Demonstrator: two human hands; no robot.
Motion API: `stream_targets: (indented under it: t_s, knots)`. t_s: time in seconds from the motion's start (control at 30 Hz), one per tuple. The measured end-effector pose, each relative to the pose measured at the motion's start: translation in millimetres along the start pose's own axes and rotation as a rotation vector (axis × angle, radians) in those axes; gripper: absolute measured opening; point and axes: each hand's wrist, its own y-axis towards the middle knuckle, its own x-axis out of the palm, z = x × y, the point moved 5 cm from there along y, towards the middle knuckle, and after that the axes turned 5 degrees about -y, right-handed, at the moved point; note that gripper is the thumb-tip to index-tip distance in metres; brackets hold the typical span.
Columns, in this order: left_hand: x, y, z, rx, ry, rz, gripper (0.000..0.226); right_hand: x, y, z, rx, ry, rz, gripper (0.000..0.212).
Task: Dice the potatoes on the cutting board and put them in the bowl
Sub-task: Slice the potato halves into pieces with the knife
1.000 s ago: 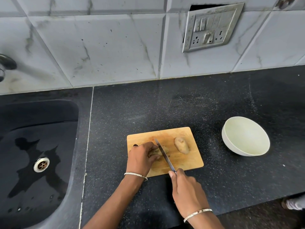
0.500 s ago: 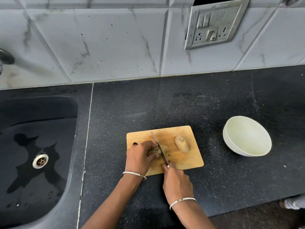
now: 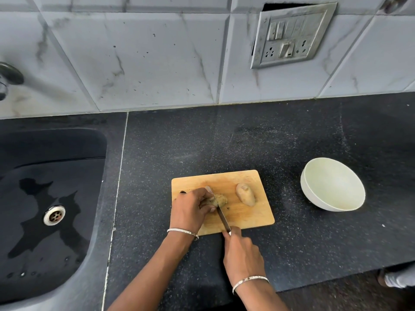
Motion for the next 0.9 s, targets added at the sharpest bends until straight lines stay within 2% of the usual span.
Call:
stream_targets:
  t_s: [0.6,0.7,0.8,0.9]
  knots:
    - [0.1,1.9,5.4,0.043,0.028,-0.050,0.029,0.6,-3.4,4.0,-0.016,0.015,-0.004,0.038]
    - [3.2,0.9,13.3,0.032,0.016,-0.025,0.036,0.1,-4.0,4.0,-0.008,0.022,-0.010,0.038]
    - [10.9,1.6,20.1,-0.016,0.103,-0.025,0.043,0.8,-3.7,4.2,-0.001,0.016,-0.012,0.039]
    - [14.0,3.6,23.1,-0.044,0.165,-0.007,0.037,0.9,-3.5,3.8,0.003,0.009,-0.019,0.040]
